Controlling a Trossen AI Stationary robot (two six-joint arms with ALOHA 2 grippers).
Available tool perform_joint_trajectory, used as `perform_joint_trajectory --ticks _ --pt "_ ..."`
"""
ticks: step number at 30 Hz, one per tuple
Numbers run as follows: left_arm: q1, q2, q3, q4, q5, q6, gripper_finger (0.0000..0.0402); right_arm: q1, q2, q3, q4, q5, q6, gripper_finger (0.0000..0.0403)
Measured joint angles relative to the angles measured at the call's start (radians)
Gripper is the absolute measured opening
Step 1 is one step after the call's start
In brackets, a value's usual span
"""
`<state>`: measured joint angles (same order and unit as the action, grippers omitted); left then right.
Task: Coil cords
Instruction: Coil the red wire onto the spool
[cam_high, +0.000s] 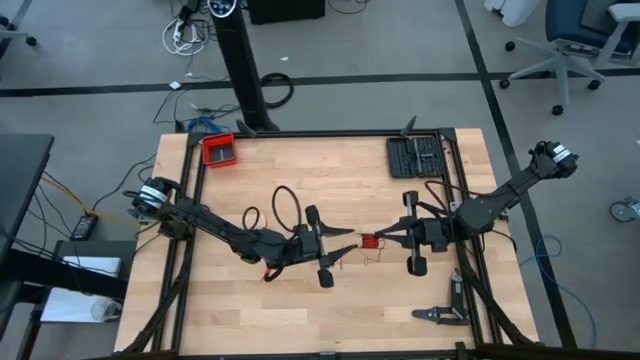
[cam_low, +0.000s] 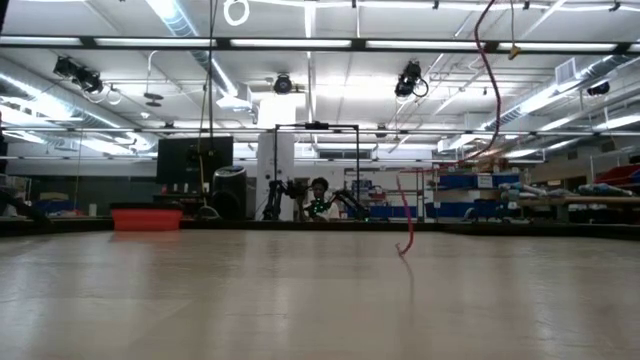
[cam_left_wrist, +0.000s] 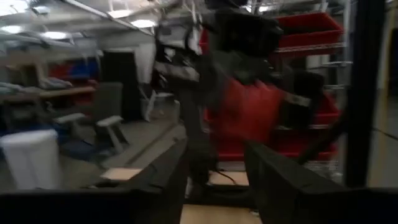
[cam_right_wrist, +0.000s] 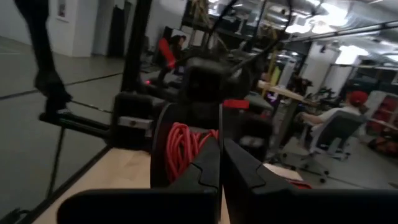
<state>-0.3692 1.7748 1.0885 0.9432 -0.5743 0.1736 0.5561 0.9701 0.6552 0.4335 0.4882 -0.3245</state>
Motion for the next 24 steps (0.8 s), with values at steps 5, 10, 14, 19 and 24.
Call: perform_joint_trajectory --ticks 5,10,14,19,24 --pt "0.021 0.000 0.000 -0.073 0.033 -0.141 0.0175 0.023 -0.028 0.000 0.004 0.086 -0.070 0.0001" --pt "0.028 0.020 0.002 -0.065 0.083 -0.252 0.0176 0.026 -0.032 0.000 0.059 0.098 -0.120 0.0001" --pt "0.030 0.077 0.015 -0.054 0.092 -0.293 0.0177 0.025 -0.027 0.000 0.093 0.098 -0.165 0.0001" --pt "0.035 0.154 0.080 -0.034 0.092 -0.340 0.0177 0.010 -0.019 0.000 0.130 0.095 -0.212 0.0001" --pt "0.035 0.226 0.157 -0.037 0.091 -0.338 0.0177 -0.008 -0.019 0.000 0.152 0.080 -0.229 0.0001"
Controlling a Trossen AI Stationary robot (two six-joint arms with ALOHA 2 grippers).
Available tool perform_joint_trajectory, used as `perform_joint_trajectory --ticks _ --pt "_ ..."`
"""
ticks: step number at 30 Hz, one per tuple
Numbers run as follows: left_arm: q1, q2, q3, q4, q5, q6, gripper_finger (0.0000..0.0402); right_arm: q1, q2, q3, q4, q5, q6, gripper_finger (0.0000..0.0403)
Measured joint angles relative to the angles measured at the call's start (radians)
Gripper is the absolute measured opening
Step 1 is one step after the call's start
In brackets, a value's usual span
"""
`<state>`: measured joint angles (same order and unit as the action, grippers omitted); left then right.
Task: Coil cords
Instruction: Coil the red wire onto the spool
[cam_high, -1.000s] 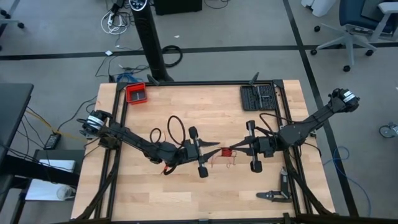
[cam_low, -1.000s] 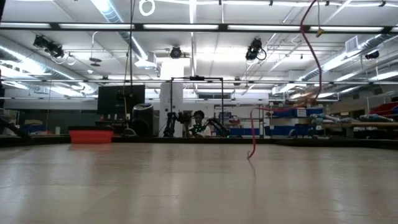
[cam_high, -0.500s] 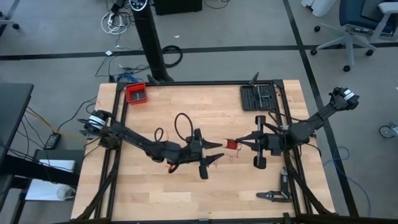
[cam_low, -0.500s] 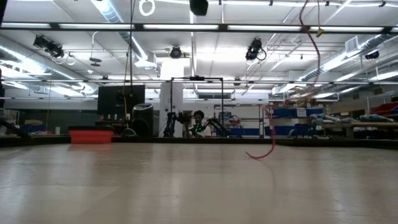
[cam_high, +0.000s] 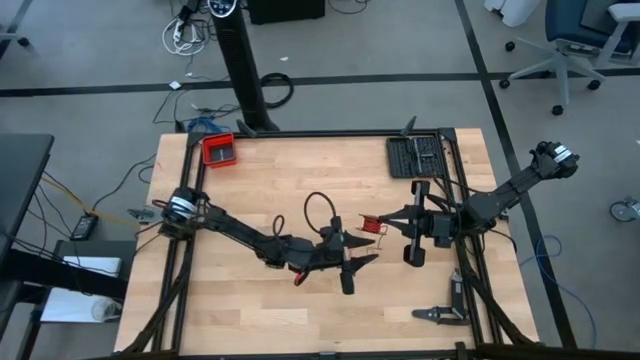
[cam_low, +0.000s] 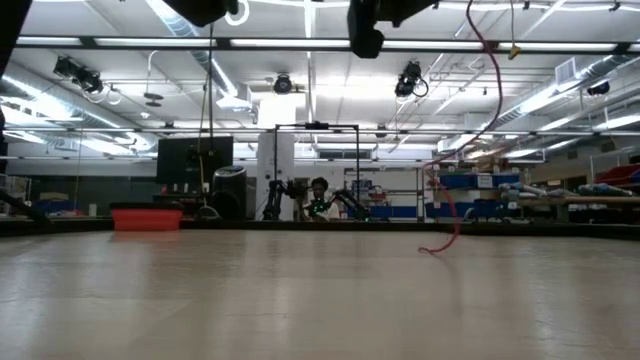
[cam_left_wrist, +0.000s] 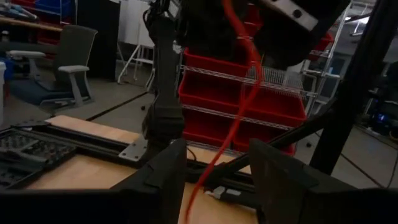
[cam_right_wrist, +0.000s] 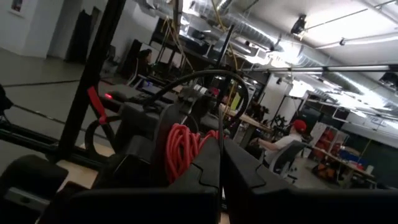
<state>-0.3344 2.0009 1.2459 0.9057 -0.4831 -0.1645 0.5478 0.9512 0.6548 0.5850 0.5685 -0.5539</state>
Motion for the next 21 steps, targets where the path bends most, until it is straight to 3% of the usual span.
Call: perform_joint_trajectory --ticks 11,14,17,21 --pt "0.001 0.063 0.063 -0.027 -0.042 0.025 0.0161 -0.007 0.000 0.000 0.000 -0.022 0.000 0.0001" --pt "0.001 0.063 0.063 -0.055 -0.082 0.014 0.0118 -0.007 0.000 0.000 0.002 -0.022 0.000 0.0001" --pt "0.001 0.063 0.063 -0.089 -0.100 0.002 0.0032 -0.007 0.000 0.000 0.003 -0.021 0.000 0.0001" --pt "0.000 0.059 0.063 -0.102 -0.102 0.028 0.0005 -0.007 0.000 0.000 -0.002 -0.010 -0.006 0.0001"
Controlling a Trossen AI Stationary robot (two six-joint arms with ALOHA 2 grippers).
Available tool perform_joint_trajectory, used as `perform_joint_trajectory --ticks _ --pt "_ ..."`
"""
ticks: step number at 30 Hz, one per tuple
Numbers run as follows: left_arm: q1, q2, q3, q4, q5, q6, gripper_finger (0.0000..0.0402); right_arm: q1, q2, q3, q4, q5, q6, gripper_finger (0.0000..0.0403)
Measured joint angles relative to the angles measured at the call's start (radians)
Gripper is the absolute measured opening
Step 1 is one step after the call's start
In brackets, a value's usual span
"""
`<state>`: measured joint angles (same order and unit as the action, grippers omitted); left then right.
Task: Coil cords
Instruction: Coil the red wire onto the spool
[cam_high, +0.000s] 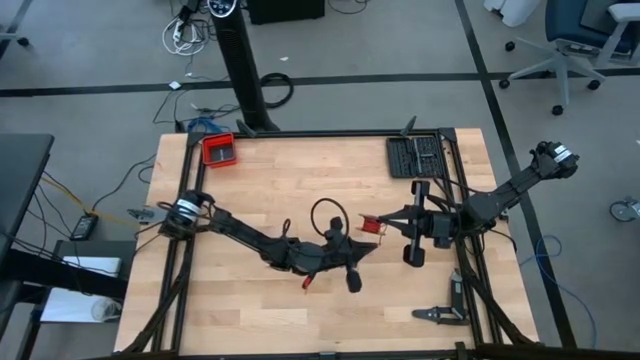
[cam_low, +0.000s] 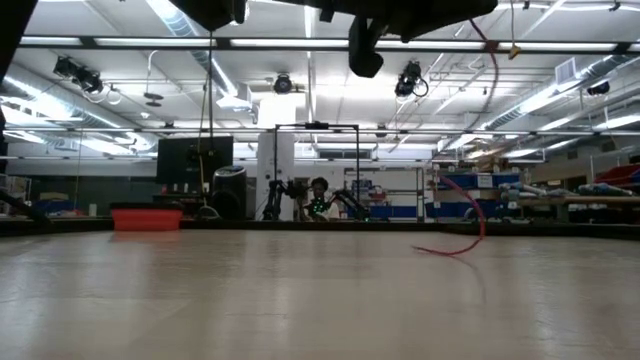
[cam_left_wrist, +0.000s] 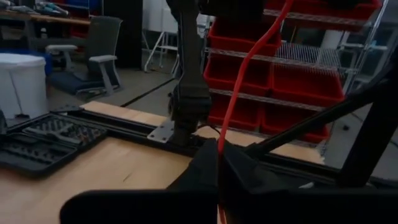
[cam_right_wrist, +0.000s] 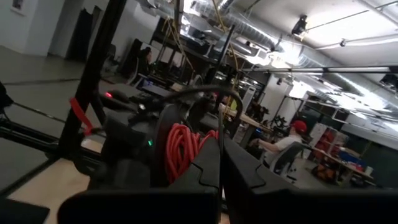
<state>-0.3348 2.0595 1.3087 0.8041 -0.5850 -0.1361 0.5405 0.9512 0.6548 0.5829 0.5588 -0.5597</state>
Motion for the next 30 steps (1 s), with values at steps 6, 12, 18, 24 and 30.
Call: perform_joint_trajectory --ticks 6,12,18,24,30 --pt "-0.018 -0.077 0.000 -0.158 -0.043 0.030 0.0002 0.018 -0.010 0.000 -0.014 0.043 -0.026 0.0001" --pt "-0.040 -0.160 0.000 -0.321 -0.058 0.051 0.0001 0.040 -0.039 0.000 -0.044 0.056 -0.021 0.0001" --pt "-0.058 -0.215 0.000 -0.494 -0.146 0.026 0.0000 0.042 -0.057 0.000 -0.070 0.054 0.054 0.0001" --pt "-0.060 -0.216 0.000 -0.532 -0.192 0.027 0.0000 0.042 -0.055 0.000 -0.072 0.023 0.092 0.0001" --pt "-0.063 -0.248 -0.002 -0.623 -0.258 0.053 0.0000 0.055 -0.056 0.000 -0.105 0.024 0.115 0.0001"
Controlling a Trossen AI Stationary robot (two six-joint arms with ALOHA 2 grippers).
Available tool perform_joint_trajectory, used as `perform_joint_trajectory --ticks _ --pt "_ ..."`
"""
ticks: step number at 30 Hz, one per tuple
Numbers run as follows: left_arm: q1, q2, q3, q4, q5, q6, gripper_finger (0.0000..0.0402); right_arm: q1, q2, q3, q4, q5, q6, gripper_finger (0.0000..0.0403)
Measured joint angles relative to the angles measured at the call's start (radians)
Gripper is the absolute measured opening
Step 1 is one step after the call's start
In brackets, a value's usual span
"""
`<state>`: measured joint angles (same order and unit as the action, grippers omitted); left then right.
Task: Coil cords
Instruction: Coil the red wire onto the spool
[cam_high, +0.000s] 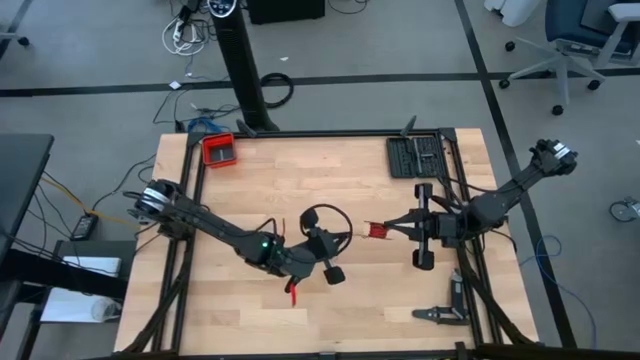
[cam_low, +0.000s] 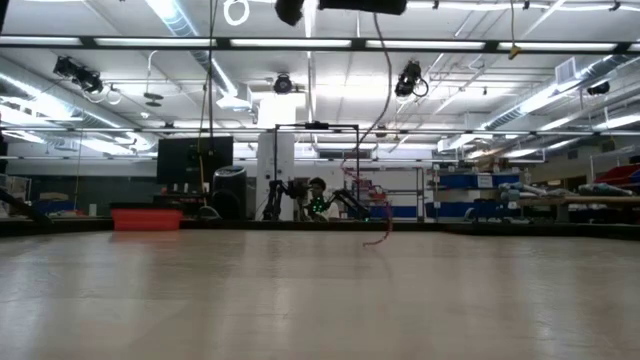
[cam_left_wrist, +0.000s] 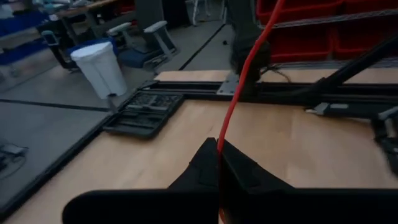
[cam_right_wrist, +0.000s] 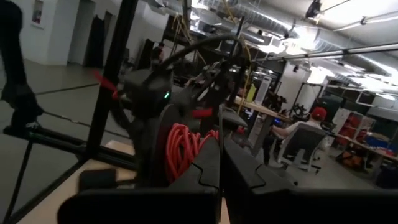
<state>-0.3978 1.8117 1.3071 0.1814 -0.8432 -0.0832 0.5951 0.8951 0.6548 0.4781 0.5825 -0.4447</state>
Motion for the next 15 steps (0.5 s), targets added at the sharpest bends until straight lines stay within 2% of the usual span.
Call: perform_joint_trajectory --ticks 7,15 --pt "-0.015 -0.098 0.000 -0.138 -0.015 -0.055 0.0000 0.014 -0.014 0.000 -0.071 0.052 0.028 0.0001" --pt "-0.031 -0.119 0.016 -0.160 -0.025 -0.056 0.0000 0.013 -0.018 0.000 -0.182 0.053 0.036 0.0001"
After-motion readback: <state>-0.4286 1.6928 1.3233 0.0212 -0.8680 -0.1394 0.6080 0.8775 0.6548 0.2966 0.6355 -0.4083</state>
